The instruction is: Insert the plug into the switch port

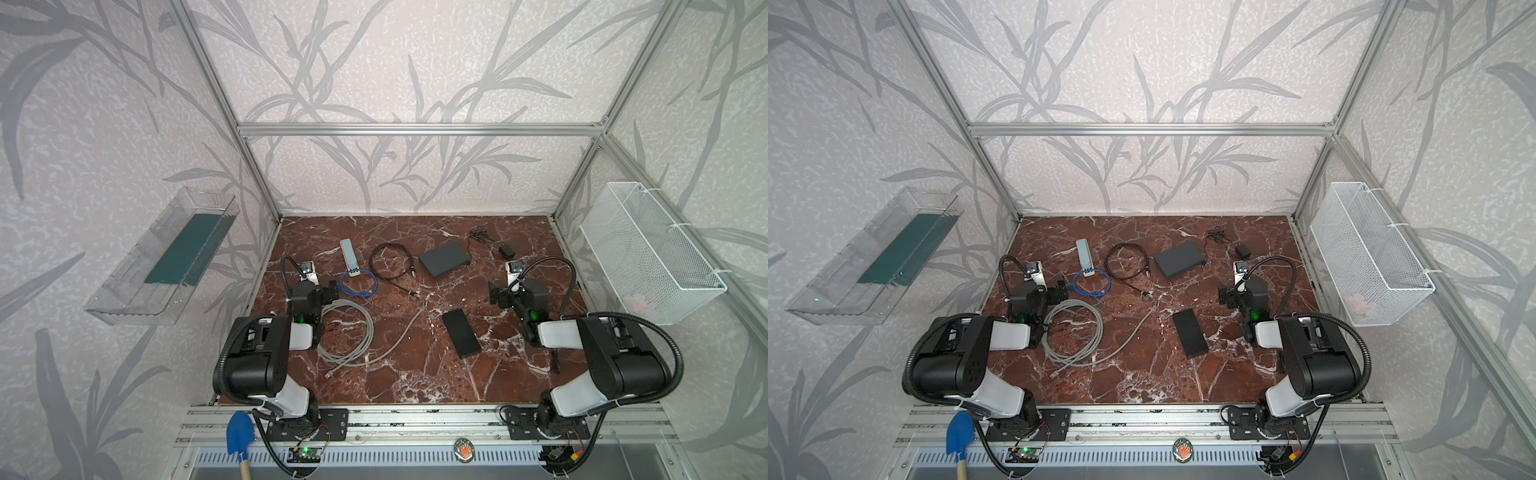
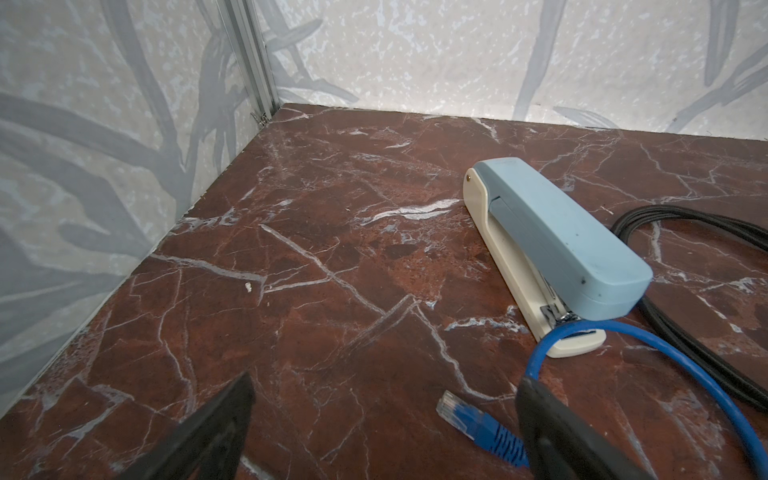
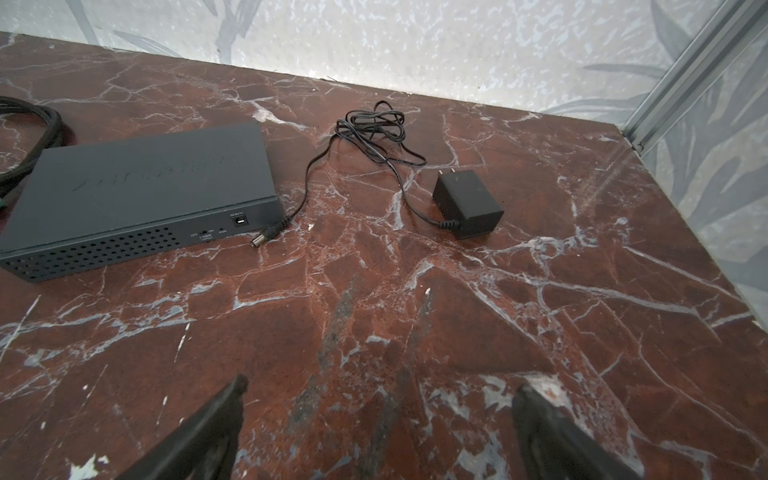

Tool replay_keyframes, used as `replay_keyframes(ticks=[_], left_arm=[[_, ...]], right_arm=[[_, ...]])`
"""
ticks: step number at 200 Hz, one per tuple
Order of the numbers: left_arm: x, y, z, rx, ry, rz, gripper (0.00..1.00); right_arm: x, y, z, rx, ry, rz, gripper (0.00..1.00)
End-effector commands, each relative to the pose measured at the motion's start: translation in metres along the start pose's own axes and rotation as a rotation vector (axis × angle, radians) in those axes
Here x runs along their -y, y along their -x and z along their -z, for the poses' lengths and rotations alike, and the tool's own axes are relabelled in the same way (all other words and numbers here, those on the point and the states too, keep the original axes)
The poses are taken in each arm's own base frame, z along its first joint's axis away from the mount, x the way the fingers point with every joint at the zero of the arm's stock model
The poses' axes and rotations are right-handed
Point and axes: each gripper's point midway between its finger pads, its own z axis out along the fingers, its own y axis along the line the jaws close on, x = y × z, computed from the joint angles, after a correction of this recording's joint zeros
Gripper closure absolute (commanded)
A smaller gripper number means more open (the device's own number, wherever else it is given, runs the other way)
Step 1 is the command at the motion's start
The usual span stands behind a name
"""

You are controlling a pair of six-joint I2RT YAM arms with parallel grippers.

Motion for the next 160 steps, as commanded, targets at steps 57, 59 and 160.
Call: replay_keyframes(ticks=[57, 59, 160], left_arm=[[0.001, 0.011, -0.001, 0.03, -0.004, 0.009, 0.01], [0.001, 0.012, -0.002, 0.032, -0.004, 0.01, 0.01], [0.045, 0.051, 0.017, -0.232, -0.021, -0.209, 0.01]], right_arm=[[0.004, 0.016, 0.0, 0.044, -0.015, -0.011, 0.01], [0.004, 0.016, 0.0, 0.043, -0.015, -0.01, 0.01], [0.0, 0.04, 0.051, -0.186, 0.022, -0.177, 0.05]])
